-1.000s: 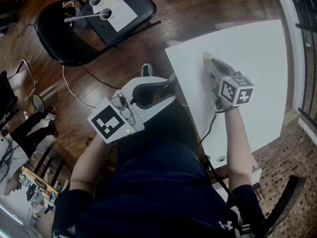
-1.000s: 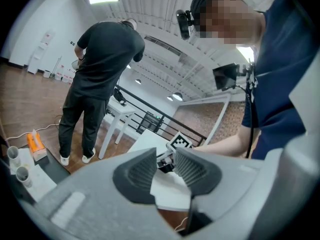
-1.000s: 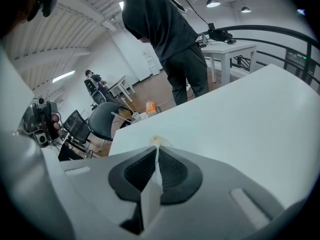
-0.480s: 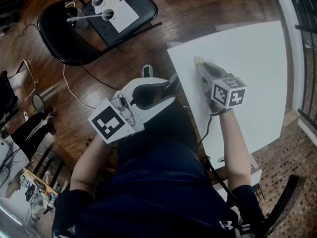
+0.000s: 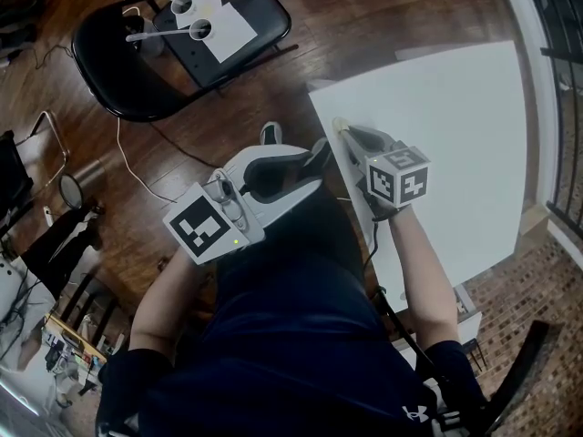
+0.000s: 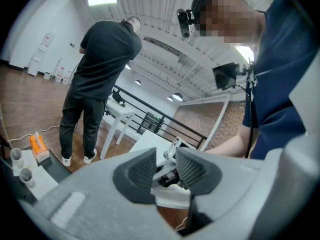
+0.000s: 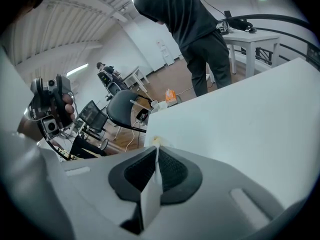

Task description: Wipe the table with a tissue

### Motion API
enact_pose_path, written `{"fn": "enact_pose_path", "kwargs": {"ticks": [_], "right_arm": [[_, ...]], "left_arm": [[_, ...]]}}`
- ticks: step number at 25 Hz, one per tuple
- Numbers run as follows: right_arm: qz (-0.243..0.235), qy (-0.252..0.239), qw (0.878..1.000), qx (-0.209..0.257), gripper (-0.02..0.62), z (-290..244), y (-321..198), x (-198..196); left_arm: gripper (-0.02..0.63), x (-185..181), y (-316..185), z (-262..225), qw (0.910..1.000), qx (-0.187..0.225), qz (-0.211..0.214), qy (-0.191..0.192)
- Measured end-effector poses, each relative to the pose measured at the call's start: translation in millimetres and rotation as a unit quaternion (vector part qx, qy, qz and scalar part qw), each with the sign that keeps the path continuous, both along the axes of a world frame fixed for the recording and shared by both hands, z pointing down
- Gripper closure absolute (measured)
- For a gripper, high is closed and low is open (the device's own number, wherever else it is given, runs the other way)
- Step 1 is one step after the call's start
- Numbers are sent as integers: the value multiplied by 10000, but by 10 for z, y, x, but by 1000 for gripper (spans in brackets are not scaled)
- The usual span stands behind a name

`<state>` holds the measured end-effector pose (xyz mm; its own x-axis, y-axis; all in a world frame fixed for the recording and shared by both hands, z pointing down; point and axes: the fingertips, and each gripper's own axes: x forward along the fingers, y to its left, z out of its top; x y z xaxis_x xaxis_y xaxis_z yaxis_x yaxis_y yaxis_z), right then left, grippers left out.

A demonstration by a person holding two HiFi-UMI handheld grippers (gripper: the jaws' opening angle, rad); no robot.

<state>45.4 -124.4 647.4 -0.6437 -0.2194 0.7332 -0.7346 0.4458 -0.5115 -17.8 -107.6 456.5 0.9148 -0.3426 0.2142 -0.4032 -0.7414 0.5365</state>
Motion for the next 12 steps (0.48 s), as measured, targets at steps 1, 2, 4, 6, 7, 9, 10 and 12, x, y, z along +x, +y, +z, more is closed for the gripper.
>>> {"fn": "enact_pose_path", "kwargs": {"ticks": [1,2,4,6,7,9,10,12], "right_arm": [[-39,-6,10000,-14,577,0,23,-25],[-68,-13,10000,-21,577,5,40,-43],[-66,-42,10000,-1,577,-2,51,-61],[-13,-157,9998,78,578,-87,54,-90],[5,-253,9996,128,578,-162,64,-121],[6,-507,9985,223,578,-352,106,-223],[4,-653,9975,262,577,-455,133,-283],[46,-952,9949,322,577,-651,178,-386]], "left_arm": [[485,0,4,-4,10000,0,-6,3],[485,0,7,-4,10000,4,-11,1],[485,-7,10,-4,10000,19,-16,-7],[485,-23,13,-24,10000,34,-23,7],[485,-35,13,-45,10000,40,-32,27],[485,-71,9,-101,9999,60,-64,77],[485,-94,2,-130,9999,71,-88,102],[485,-149,-34,-185,9997,79,-172,148]]}}
